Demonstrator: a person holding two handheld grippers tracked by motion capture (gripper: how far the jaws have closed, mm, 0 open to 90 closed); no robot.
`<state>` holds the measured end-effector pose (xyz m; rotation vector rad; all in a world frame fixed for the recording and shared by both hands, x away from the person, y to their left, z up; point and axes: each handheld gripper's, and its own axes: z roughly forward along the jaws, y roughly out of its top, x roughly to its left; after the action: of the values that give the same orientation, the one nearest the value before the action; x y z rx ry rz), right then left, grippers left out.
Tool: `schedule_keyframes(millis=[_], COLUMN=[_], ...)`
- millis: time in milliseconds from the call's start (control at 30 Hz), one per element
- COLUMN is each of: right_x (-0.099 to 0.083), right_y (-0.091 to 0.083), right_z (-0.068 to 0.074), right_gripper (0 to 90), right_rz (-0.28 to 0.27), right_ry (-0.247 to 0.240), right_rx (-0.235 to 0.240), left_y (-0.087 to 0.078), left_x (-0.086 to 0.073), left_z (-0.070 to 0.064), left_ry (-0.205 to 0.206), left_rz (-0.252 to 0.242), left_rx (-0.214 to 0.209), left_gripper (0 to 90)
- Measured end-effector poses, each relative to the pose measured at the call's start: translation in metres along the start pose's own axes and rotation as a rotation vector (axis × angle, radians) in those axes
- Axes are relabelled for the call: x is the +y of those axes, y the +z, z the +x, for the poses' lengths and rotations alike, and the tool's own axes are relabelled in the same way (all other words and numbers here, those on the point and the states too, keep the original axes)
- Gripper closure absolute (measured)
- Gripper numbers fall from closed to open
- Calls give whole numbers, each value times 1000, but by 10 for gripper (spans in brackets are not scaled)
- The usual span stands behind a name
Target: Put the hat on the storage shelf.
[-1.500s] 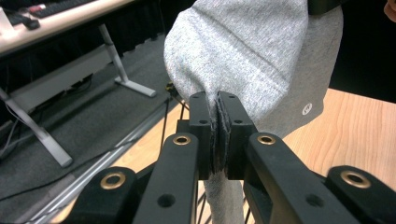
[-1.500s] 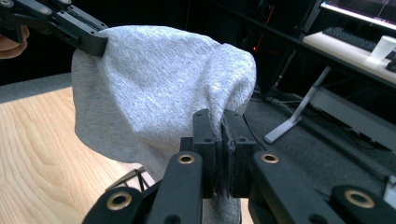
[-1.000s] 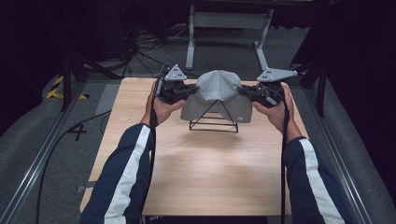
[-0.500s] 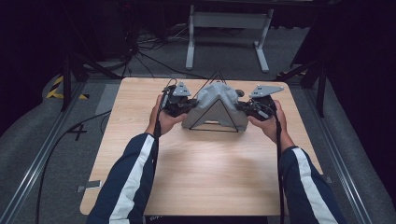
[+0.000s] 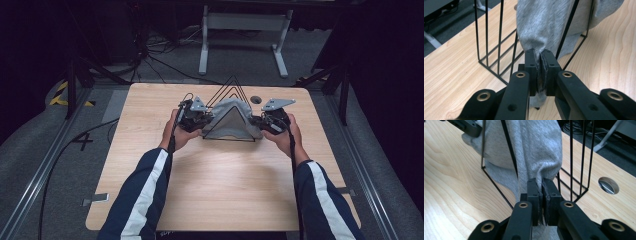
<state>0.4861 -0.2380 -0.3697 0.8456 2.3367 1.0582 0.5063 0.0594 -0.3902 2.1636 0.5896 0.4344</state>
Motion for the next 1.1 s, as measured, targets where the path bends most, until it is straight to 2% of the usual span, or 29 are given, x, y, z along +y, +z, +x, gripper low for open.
schedule_keyframes(millis=[33, 167, 267, 300, 433, 667, 867, 1100], right_x=[-1, -1, -1, -1, -3, -5, -10, -19], right_y=[0, -5, -12, -16, -25, -44, -57, -65], right_z=[-1, -1, -1, 0, 0, 2, 3, 8], right_gripper=[849, 838, 825, 815, 805, 760, 757, 727], right_rz=[1, -12, -20, -26, -43, -40, -21, 27], right_ry=[3, 3, -10, -12, -12, -21, -33, -71], right_rx=[-1, -12, -23, -32, -48, -57, -59, -59], left_y=[-2, -16, -29, -37, -51, -71, -88, -102], left_x=[-1, -5, -6, -8, -11, -21, -32, -49], left_z=[0, 2, 5, 6, 5, -3, -7, -3], left_ry=[14, 54, 63, 64, 72, 118, 123, 121], left_rz=[-1, -12, -11, -11, -3, 31, 30, 55], left_rx=[17, 29, 43, 48, 50, 41, 37, 46], left_gripper=[837, 832, 829, 824, 823, 807, 806, 786])
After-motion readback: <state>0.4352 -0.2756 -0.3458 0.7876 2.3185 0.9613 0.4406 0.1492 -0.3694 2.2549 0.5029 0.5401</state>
